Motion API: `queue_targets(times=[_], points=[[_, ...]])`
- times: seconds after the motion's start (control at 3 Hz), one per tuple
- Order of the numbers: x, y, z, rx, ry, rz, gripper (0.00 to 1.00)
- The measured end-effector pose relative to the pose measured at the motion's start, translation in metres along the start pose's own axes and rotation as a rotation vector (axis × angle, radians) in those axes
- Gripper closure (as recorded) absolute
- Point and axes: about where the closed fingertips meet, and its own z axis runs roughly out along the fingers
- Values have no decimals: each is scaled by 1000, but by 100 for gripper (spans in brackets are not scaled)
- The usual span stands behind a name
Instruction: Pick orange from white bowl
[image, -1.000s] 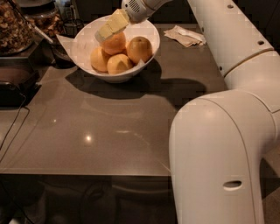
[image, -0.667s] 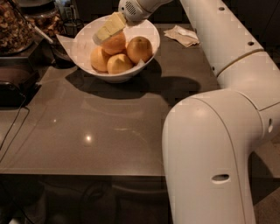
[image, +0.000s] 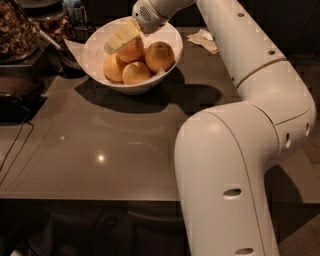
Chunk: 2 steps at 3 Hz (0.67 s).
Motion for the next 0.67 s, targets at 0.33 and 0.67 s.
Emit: queue_targets(times=[0.33, 0.67], points=[[2, -6, 6, -2, 1, 16, 0], [2, -6, 7, -2, 1, 16, 19]])
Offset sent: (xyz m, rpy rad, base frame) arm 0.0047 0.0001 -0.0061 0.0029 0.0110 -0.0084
